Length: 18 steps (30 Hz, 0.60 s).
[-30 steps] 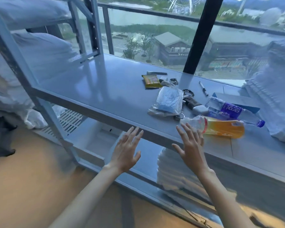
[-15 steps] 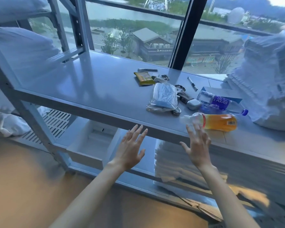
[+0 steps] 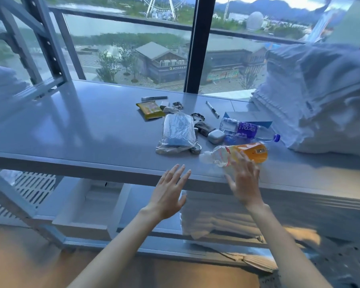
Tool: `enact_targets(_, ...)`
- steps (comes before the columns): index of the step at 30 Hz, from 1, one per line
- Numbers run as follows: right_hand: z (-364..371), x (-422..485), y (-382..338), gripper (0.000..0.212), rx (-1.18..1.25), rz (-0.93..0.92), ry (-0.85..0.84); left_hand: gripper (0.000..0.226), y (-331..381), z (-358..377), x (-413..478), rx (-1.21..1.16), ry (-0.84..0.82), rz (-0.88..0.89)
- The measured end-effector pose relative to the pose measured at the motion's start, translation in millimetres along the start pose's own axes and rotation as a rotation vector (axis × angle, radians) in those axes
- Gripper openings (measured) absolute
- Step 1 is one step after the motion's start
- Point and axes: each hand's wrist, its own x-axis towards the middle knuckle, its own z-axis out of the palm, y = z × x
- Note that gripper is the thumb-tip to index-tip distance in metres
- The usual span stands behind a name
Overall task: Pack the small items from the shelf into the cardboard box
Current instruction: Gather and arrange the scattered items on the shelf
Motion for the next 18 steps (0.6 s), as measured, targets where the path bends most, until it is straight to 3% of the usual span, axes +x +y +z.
enact_targets(8,7.4,55.7,32.9,0.070,-0.187,-0.052,-0.192,0.070,29.7,-5.8,65.2,0.014,0.028,0.087)
enact_targets(13,3.6,70.2,33.9,0.072,-0.094,-0.071,-0.040,0.071,36.4,-19.2,103.5,0.019,0.086,0.041)
enact_targets(18,-12.1,98.8,29.5,0.074,0.230,0.111,0.146,0.078,51.1,-66.3,148.4,-0.162,0.337,0.073)
